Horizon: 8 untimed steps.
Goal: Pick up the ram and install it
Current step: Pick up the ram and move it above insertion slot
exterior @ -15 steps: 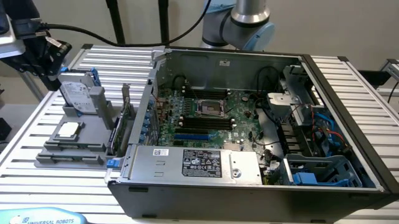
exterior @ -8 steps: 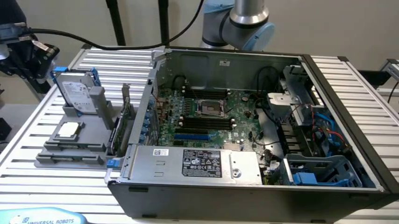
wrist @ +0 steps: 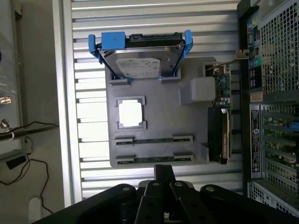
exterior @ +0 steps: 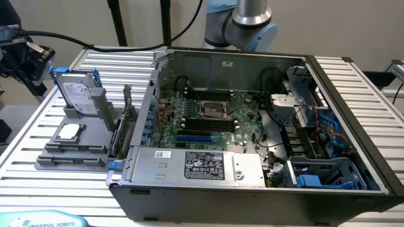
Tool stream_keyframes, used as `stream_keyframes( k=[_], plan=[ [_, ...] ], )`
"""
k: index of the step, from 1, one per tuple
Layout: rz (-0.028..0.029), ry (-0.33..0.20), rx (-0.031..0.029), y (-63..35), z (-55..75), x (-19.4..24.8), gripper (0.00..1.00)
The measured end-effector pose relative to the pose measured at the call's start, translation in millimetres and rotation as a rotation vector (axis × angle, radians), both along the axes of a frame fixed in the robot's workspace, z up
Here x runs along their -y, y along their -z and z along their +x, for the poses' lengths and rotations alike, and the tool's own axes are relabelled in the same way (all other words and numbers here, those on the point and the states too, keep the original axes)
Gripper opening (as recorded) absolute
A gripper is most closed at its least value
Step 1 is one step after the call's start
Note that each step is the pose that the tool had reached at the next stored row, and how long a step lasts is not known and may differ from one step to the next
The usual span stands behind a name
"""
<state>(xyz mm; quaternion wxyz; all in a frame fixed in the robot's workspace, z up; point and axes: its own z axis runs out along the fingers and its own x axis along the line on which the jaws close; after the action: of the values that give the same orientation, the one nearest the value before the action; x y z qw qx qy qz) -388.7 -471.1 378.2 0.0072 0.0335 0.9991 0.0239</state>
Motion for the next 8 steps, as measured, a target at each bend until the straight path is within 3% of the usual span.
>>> stream_keyframes(
  k=[8],
  plan=[
    [0.0,0.0,0.0,0.0,0.0,0.0,0.11]
  ],
)
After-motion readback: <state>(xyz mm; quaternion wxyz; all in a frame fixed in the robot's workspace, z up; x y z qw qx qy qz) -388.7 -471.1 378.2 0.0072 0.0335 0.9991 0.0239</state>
